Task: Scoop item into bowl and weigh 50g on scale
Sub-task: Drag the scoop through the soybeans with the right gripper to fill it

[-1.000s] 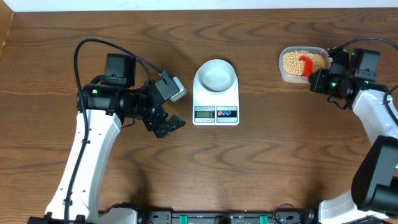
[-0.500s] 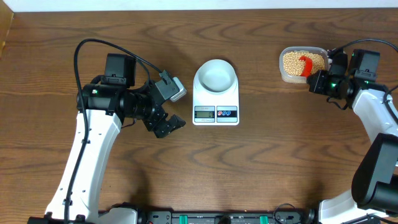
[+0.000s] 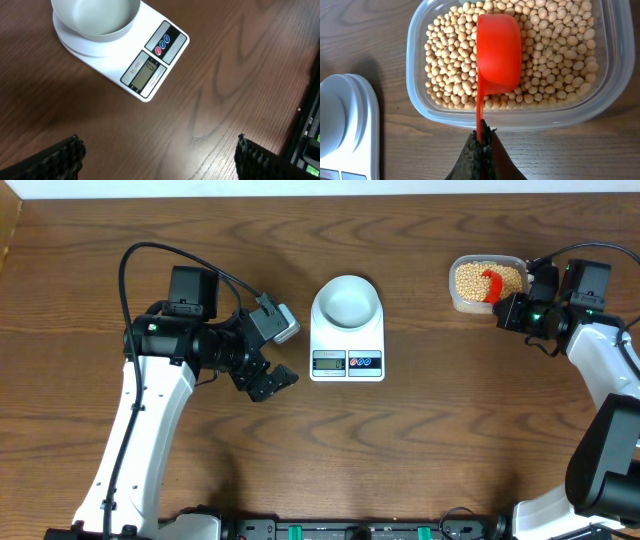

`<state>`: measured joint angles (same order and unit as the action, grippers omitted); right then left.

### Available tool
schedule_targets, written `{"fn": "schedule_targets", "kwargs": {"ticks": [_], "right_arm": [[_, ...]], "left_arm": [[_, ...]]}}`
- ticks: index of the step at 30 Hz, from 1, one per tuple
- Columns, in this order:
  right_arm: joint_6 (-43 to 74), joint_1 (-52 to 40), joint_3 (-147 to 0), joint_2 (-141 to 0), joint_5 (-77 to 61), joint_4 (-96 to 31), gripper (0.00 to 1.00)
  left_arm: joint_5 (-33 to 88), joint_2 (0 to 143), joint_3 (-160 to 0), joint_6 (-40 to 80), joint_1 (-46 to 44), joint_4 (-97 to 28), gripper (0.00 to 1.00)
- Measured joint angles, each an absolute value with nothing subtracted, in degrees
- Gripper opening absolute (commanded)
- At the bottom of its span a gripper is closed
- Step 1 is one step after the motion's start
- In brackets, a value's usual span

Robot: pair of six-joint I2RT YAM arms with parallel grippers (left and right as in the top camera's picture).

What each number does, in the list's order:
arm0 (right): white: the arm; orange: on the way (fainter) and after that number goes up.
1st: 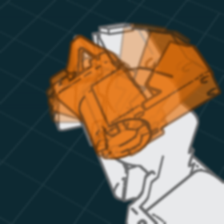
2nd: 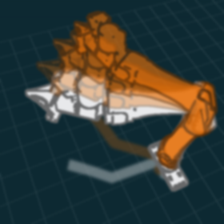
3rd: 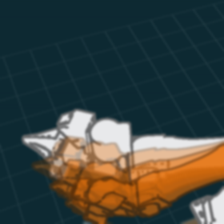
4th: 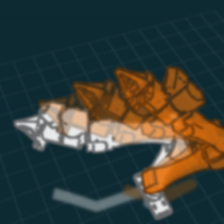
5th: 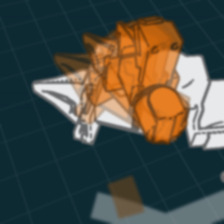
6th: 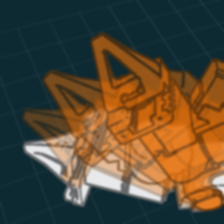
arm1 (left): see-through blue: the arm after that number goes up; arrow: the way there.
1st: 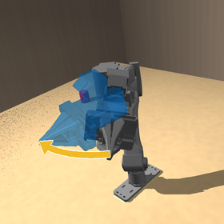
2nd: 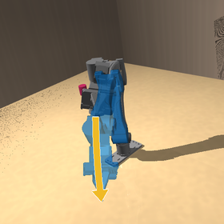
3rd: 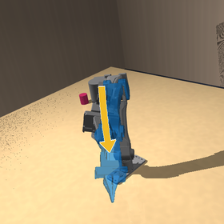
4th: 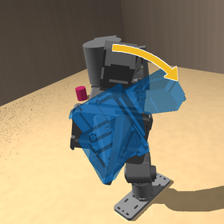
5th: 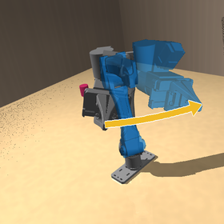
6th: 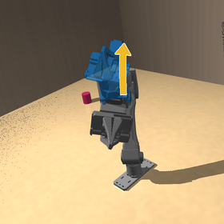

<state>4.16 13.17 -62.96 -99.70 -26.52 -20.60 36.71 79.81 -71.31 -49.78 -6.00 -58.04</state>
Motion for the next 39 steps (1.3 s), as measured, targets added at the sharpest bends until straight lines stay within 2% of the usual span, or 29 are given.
{"fn": "schedule_targets", "kwargs": {"ticks": [29,39], "right_arm": [[4.58,18.83,-62.96,-100.88,-37.69,-21.58,0.01],[7.86,19.05,-62.96,-103.72,-40.75,-17.67,0.01]], "left_arm": [[36.71,79.81,-71.31,-49.78,-6.00,-58.04,0.98],[36.71,79.81,-71.31,-49.78,-6.00,-58.04,0.98]]}}
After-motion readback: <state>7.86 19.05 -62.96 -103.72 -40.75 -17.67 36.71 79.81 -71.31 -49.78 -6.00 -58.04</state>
